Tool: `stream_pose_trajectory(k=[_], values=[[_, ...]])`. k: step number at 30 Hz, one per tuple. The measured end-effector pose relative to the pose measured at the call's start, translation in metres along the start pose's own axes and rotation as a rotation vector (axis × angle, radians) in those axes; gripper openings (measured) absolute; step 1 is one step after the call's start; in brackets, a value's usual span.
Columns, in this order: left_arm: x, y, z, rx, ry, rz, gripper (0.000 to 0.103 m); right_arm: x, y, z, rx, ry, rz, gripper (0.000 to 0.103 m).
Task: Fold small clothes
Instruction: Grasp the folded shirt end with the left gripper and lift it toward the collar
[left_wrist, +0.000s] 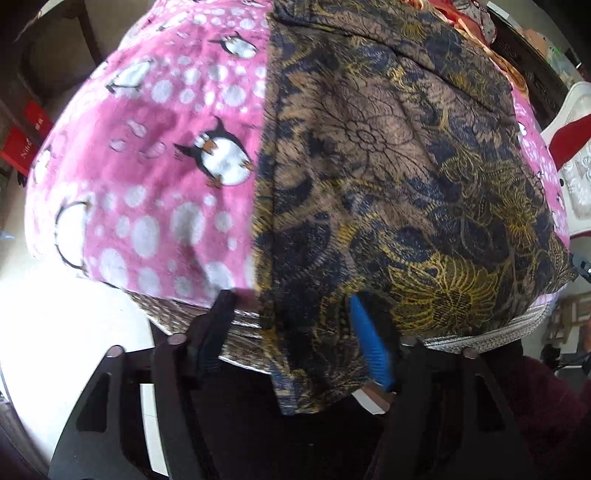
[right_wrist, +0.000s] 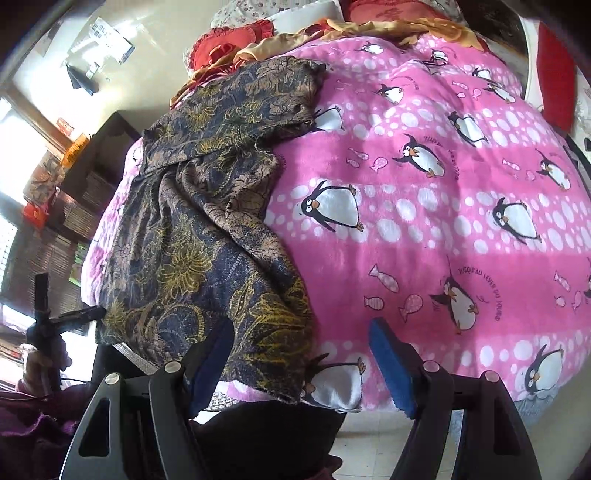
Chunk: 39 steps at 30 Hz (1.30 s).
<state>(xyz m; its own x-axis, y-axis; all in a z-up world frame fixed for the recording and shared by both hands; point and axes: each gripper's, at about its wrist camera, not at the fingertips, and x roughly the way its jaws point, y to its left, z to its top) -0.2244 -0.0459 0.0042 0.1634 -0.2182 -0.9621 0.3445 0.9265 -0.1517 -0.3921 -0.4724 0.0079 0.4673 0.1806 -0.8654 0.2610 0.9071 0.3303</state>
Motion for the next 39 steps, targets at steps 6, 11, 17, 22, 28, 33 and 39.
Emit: stream_pose_trajectory(k=[6, 11, 17, 22, 28, 33, 39], values=[[0.003, -0.008, -0.007, 0.020, -0.003, -0.011, 0.067, 0.007, -0.003, -0.007, 0.019, 0.011, 0.023, 0.073], [0.007, -0.014, -0.008, -0.011, 0.030, -0.101, 0.024, 0.013, -0.002, -0.004, 0.041, 0.010, 0.071, 0.073], [-0.009, -0.014, -0.007, 0.015, -0.009, -0.134, 0.006, 0.033, 0.010, 0.005, -0.015, 0.025, 0.021, 0.026], [-0.058, -0.001, -0.010, 0.036, -0.111, -0.177, 0.004, -0.004, 0.036, -0.002, -0.096, -0.028, 0.093, 0.011], [-0.074, 0.029, -0.021, 0.011, -0.141, -0.142, 0.004, -0.035, 0.073, -0.033, -0.222, 0.013, 0.148, 0.010], [-0.066, 0.041, -0.018, -0.050, -0.126, -0.183, 0.004, -0.007, 0.065, -0.037, -0.165, 0.080, 0.130, 0.010], [-0.110, 0.039, 0.018, -0.026, -0.277, -0.212, 0.004, -0.028, 0.073, 0.001, -0.151, -0.034, 0.183, 0.010]])
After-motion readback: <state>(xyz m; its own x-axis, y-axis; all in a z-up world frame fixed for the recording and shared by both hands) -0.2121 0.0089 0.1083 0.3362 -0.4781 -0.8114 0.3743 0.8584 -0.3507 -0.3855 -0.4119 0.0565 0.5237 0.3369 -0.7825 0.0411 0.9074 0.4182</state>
